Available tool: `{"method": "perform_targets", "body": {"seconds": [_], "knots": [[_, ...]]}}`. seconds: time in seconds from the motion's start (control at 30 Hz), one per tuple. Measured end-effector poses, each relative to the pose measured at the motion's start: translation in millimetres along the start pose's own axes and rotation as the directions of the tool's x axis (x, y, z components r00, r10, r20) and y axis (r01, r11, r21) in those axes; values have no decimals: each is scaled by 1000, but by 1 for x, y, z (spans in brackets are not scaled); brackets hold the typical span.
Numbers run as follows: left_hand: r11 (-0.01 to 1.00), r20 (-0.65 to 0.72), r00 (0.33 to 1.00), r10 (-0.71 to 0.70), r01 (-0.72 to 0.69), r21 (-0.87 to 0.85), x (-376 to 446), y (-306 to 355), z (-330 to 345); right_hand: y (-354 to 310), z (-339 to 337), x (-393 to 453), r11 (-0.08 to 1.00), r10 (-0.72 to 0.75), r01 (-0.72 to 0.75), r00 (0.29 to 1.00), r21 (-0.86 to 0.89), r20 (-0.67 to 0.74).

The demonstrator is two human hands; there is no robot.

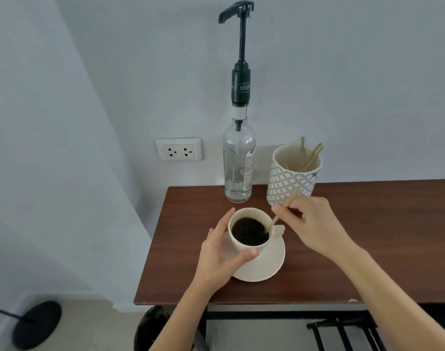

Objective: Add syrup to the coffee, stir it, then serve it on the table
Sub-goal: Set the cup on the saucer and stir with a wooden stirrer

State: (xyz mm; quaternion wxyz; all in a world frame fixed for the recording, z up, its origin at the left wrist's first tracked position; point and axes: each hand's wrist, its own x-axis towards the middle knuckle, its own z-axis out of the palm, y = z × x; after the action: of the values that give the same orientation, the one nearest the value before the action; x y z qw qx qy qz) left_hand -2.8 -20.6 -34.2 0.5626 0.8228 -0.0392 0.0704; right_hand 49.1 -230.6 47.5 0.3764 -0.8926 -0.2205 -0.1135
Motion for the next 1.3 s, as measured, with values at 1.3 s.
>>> {"method": "perform_targets", "body": {"seconds": [1.3], "knots": [[1000, 15, 1000, 24, -24, 9, 1, -3, 0, 4, 29, 7, 975, 190, -184, 981, 126, -37]]}}
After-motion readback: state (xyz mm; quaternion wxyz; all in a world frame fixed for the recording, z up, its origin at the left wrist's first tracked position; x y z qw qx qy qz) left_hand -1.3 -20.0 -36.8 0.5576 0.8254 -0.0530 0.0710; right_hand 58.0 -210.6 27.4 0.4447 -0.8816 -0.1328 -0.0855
